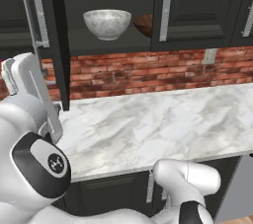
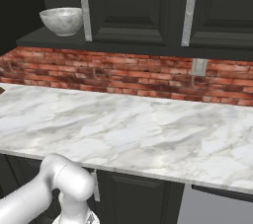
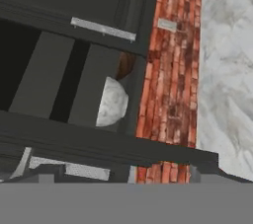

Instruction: Open the cabinet. Pick the bowls from the counter and place them in the cabinet. Then close the cabinet.

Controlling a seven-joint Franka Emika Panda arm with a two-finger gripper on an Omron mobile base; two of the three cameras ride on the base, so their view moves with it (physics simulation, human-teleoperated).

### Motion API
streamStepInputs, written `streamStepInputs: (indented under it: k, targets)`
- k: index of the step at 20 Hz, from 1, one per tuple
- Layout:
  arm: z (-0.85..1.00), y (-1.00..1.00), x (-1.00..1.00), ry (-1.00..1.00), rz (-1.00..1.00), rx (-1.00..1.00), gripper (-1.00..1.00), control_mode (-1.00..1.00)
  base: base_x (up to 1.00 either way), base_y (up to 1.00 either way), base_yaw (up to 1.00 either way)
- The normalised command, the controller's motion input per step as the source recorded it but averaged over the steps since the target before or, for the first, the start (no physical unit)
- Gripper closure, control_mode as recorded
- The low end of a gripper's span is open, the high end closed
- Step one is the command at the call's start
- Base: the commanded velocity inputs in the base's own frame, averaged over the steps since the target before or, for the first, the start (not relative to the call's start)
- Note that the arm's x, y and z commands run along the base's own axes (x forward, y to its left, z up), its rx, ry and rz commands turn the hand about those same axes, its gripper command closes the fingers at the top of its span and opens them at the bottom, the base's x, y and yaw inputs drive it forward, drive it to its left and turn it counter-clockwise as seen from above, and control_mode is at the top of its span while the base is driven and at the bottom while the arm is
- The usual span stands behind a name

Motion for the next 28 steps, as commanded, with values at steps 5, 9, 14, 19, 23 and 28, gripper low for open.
streamStepInputs:
  k: [5,9,14,19,23,28]
  targets:
    - [-0.08,0.77,0.40,0.02,0.00,0.00,-1.00,-1.00,0.00,0.00,0.00]
    - [-0.20,0.67,0.46,0.04,0.00,0.00,-1.00,-1.00,0.00,0.00,0.00]
    - [-0.17,0.20,0.30,0.01,0.00,0.03,-1.00,-1.00,0.00,0.00,0.00]
    - [-0.01,-0.01,0.14,0.00,0.00,0.01,-1.00,-1.00,0.00,0.00,0.00]
    - [-0.01,-0.06,0.26,0.00,0.00,0.00,-1.00,-1.00,0.00,0.00,0.00]
    - [-0.19,-0.29,0.50,-0.02,0.00,0.01,-1.00,-1.00,0.00,0.00,0.00]
